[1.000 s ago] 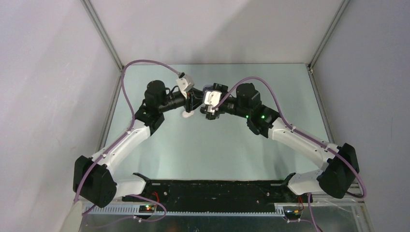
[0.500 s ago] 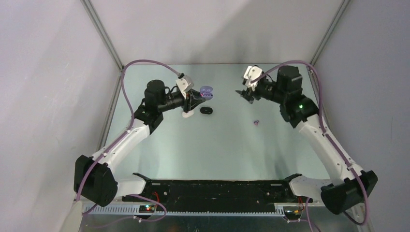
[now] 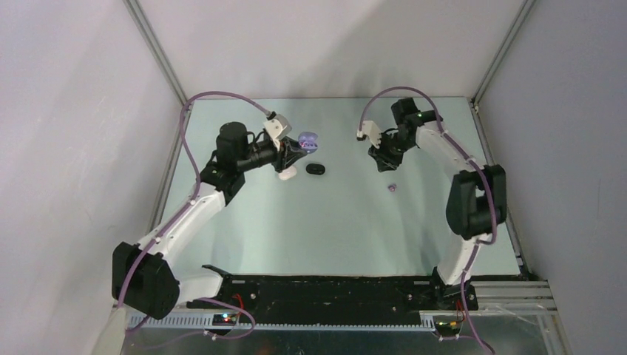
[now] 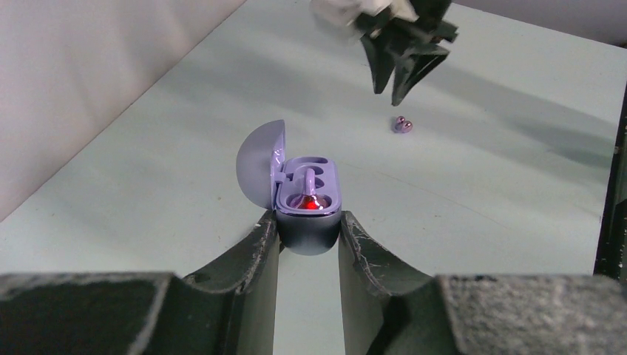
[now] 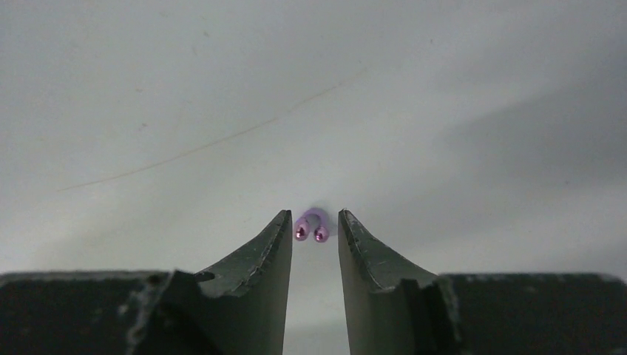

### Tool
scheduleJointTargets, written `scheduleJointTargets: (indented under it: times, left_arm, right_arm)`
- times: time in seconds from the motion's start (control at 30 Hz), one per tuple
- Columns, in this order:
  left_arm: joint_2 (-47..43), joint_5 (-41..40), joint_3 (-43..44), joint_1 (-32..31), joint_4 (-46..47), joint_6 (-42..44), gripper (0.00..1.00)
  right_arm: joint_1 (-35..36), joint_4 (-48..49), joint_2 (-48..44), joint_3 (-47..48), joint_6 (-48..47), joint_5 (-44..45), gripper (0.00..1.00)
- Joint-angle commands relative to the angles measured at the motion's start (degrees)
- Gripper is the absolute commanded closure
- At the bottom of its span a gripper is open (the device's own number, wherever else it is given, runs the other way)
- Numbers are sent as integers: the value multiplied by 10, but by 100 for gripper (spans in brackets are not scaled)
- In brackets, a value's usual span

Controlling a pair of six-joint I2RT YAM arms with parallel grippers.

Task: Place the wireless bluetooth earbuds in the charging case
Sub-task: Pick up the earbud from the center of the board.

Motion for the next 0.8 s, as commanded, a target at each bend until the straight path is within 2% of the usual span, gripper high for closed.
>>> scheduleJointTargets:
  times: [0.0,0.23,0.53,0.67,0.77]
  left_arm:
    - [-32,-10,19,4,6,10,100]
    - [-56,-24,0,7,9,7,100]
    - [-67,-28,-5,9,6,10,100]
    - [-67,-31,-9,10,10,10,100]
    - [-67,-32,-10,10,13,7,100]
  right_arm:
    - [-4,-14,53,51,16,79,67]
    - [-8,61,115,28,44,194,70]
    - [-20,85,138,1,74,215,70]
    - [-24,71,133,27,168,197,68]
    - [-24,47,126,61,331,189,65]
